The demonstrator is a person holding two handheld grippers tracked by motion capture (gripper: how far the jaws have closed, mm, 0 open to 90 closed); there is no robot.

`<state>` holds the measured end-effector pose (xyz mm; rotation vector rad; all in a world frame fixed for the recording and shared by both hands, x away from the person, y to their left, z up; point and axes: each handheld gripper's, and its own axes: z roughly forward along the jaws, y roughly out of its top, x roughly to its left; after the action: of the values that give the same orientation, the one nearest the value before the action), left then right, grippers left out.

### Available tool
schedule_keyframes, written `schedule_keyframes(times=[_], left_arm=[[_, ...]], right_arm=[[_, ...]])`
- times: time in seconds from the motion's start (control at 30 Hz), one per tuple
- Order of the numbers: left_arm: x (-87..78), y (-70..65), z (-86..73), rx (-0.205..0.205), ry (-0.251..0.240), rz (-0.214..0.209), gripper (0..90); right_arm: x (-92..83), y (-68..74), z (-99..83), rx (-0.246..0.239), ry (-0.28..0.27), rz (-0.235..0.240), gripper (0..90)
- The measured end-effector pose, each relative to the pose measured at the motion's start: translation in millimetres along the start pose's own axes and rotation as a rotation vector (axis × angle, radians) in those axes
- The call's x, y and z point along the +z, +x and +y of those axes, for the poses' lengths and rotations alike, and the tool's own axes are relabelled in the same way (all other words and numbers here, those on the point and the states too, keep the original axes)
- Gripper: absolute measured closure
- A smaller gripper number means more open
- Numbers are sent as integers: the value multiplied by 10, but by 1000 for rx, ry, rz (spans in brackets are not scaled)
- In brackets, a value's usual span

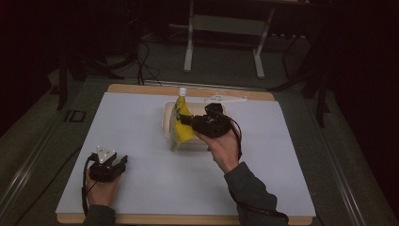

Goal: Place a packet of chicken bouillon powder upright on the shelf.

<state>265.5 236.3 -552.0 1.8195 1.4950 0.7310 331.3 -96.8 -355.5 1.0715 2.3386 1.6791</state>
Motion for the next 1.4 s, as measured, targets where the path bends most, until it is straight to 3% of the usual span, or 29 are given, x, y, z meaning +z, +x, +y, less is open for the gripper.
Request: schedule_keyframes(times=[0.63, 1.03, 1.4], left_arm=[[1, 2, 1, 3, 3, -2, 549], [0, 4, 1, 3, 4, -4, 549], [3, 4, 1, 2, 3, -4, 549]], right_arm=[[104, -145, 93, -32, -32, -98, 900], [200, -209, 132, -48, -57, -133, 900], [333, -228, 86, -103, -57, -195, 900]])
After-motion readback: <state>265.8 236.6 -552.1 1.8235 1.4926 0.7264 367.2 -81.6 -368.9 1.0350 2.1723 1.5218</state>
